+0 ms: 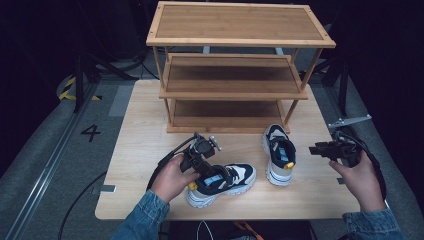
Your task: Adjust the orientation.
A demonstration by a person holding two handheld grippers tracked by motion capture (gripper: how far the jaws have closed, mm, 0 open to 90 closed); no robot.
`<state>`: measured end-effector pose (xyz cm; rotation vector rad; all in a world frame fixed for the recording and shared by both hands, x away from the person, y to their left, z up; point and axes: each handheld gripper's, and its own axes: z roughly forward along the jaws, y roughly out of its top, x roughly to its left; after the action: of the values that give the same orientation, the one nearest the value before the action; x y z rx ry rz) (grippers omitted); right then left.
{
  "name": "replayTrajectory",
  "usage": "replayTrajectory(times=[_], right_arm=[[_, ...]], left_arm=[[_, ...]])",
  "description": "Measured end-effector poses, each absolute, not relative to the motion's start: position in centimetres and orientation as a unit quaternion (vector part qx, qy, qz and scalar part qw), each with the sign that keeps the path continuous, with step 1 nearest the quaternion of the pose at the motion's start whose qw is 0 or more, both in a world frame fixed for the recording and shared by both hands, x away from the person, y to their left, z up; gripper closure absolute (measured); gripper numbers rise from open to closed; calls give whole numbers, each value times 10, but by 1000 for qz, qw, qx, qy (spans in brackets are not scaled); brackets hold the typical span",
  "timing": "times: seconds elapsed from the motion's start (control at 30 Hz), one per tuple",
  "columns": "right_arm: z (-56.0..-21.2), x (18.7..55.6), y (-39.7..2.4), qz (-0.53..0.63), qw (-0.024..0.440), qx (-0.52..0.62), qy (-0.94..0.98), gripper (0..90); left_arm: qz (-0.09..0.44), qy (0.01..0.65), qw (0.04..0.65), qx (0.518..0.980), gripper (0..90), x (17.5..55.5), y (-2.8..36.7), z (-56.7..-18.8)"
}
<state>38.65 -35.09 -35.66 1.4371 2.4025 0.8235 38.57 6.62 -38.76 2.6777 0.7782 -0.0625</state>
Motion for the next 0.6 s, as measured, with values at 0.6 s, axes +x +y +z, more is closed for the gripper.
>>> replayTrajectory(times=[0.6], right_arm=[[-361,388,-346,275,108,486,823,616]], left_arm=[[20,404,218,888,740,423,109,-392]])
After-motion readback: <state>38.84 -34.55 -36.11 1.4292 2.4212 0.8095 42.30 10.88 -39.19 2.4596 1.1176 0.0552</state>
